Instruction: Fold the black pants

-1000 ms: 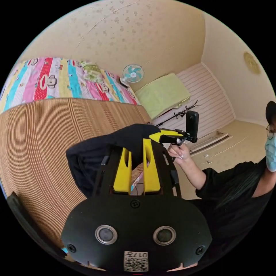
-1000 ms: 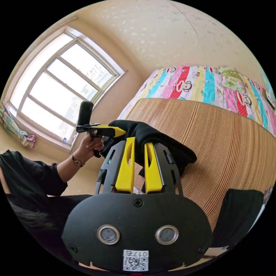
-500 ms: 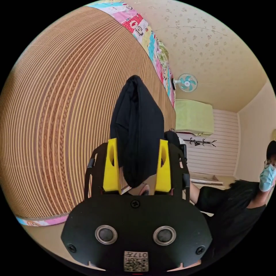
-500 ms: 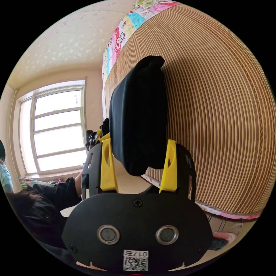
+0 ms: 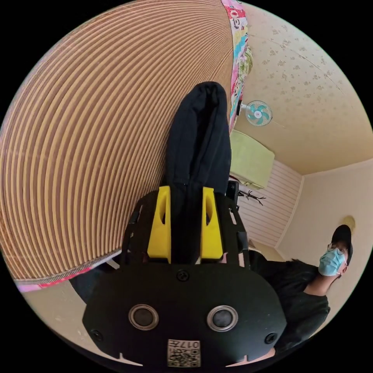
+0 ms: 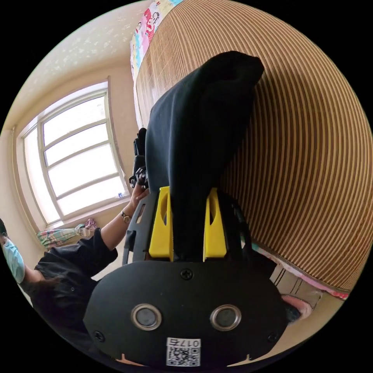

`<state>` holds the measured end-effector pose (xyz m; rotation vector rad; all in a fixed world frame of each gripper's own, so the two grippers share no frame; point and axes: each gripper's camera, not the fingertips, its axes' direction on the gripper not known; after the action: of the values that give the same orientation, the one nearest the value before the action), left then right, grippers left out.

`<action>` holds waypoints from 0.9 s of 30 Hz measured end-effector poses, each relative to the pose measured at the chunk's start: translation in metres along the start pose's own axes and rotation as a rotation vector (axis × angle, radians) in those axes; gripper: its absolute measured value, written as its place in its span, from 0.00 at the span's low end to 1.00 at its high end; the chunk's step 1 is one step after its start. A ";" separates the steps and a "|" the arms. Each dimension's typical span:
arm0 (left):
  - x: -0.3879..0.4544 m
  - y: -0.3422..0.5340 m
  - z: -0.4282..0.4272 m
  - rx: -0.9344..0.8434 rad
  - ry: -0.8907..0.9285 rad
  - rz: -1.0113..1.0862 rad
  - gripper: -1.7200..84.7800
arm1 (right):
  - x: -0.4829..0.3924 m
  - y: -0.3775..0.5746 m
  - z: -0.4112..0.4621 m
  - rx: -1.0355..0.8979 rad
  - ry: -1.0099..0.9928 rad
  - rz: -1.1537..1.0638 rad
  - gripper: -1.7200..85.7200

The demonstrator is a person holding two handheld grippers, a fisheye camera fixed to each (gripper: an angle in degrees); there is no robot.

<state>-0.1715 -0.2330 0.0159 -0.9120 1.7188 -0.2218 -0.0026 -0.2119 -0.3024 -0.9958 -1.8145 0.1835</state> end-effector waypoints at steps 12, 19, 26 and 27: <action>0.239 0.020 0.243 -0.322 0.115 0.338 0.15 | -0.062 0.164 -0.269 0.349 0.151 -0.189 0.14; 0.307 -0.004 0.299 -0.414 -0.013 0.516 0.10 | -0.113 0.187 -0.354 0.636 0.812 -0.019 0.06; 0.216 0.039 0.189 -0.339 -0.421 0.310 0.11 | 0.047 0.120 -0.191 0.473 0.762 0.341 0.03; 0.192 0.053 0.160 -0.300 -0.458 0.228 0.11 | 0.052 0.130 -0.184 0.543 0.725 0.348 0.03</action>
<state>-0.0694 -0.2783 -0.2141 -0.8889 1.4266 0.3810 0.2126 -0.1474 -0.2477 -0.8252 -0.8559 0.4382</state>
